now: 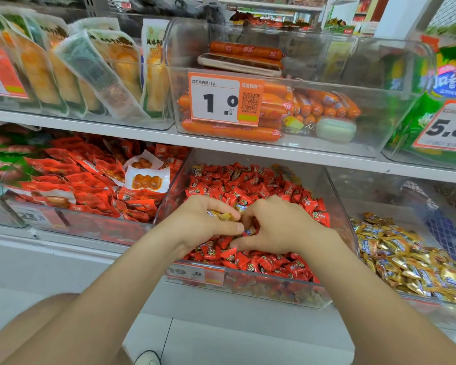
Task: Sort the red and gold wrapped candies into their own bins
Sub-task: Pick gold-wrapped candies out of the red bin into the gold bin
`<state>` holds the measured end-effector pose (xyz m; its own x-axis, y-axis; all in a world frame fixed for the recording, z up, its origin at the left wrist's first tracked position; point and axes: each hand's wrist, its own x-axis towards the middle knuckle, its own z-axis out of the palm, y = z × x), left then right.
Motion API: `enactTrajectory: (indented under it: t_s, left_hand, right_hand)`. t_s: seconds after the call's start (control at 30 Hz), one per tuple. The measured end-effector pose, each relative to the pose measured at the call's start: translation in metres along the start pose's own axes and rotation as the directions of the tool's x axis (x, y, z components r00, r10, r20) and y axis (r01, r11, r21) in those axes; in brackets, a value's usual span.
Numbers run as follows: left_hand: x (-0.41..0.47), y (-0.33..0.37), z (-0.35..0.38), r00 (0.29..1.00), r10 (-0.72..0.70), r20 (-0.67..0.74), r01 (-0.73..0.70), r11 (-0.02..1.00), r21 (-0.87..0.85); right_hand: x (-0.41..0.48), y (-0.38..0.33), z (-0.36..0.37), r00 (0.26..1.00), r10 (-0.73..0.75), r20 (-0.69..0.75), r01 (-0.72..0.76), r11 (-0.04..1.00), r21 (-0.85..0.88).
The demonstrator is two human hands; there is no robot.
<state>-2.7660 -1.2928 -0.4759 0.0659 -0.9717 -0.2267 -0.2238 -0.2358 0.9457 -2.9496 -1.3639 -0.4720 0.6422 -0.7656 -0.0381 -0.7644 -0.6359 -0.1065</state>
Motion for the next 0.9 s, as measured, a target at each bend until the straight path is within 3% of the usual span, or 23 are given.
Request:
enactTrajectory:
  t_s: [0.13, 0.3, 0.5, 0.7, 0.9]
  left_hand:
    - [0.005, -0.004, 0.0, 0.997, -0.003, -0.071, 0.011, 0.994, 0.111]
    - [0.01, -0.005, 0.001, 0.993, -0.042, -0.11, 0.052, 0.994, 0.097]
    - [0.011, -0.005, -0.001, 0.996, -0.089, -0.018, 0.09, 0.983, 0.162]
    - [0.01, -0.001, 0.008, 0.999, 0.017, 0.039, -0.03, 0.932, 0.361]
    - [0.015, 0.0, 0.015, 0.983, 0.174, -0.055, -0.109, 0.804, 0.584]
  right_hand:
    - [0.005, -0.009, 0.005, 0.997, 0.071, -0.015, -0.072, 0.993, -0.091]
    - [0.013, -0.009, 0.007, 0.995, 0.087, 0.047, -0.08, 0.988, -0.131]
    - [0.004, 0.009, 0.009, 0.998, 0.047, -0.044, -0.046, 0.998, 0.031]
    - [-0.026, 0.03, -0.014, 0.98, 0.138, -0.142, -0.05, 0.867, 0.496]
    - [-0.036, 0.029, -0.013, 0.975, 0.202, -0.097, -0.104, 0.791, 0.603]
